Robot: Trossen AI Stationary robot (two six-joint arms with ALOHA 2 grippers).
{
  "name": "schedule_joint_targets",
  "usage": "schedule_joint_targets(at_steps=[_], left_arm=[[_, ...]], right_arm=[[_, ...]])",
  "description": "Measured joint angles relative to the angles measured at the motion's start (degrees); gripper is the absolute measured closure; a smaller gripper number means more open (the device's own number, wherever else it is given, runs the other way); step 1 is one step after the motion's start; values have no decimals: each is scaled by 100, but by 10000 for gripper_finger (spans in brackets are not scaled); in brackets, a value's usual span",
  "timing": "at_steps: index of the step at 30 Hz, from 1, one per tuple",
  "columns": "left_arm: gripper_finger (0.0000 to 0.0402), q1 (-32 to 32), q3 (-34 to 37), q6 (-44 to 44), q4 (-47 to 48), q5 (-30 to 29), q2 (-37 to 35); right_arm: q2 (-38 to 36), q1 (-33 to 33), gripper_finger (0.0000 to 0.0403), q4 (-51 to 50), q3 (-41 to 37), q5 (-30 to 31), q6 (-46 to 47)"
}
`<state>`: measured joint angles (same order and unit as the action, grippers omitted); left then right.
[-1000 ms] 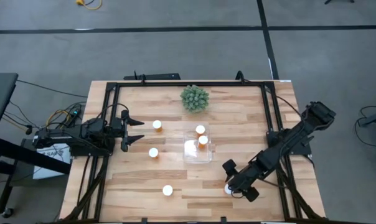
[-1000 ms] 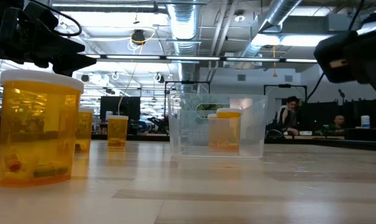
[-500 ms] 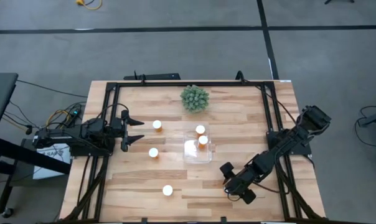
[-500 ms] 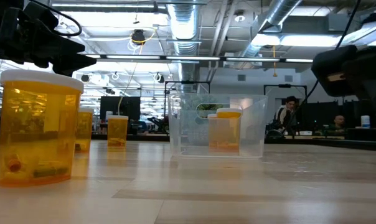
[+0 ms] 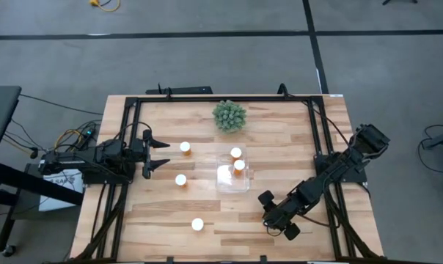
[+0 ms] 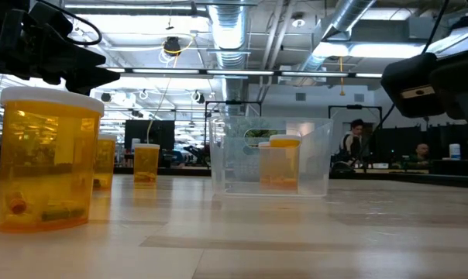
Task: Pick and place pill bottles into a basket
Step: Put the orange pill bottle into the transparent bin
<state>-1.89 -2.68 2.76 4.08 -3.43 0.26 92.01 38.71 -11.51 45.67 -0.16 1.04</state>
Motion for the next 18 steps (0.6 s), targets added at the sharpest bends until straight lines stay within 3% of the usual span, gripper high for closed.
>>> schedule_joint_targets(at_steps=[8, 18], left_arm=[[125, 0, 0, 0, 0, -1, -1], [125, 0, 0, 0, 0, -1, -1]], right_arm=[[-182, -260, 201, -141, 141, 2, -5], [-400, -930, 224, -304, 1111, 4, -567]])
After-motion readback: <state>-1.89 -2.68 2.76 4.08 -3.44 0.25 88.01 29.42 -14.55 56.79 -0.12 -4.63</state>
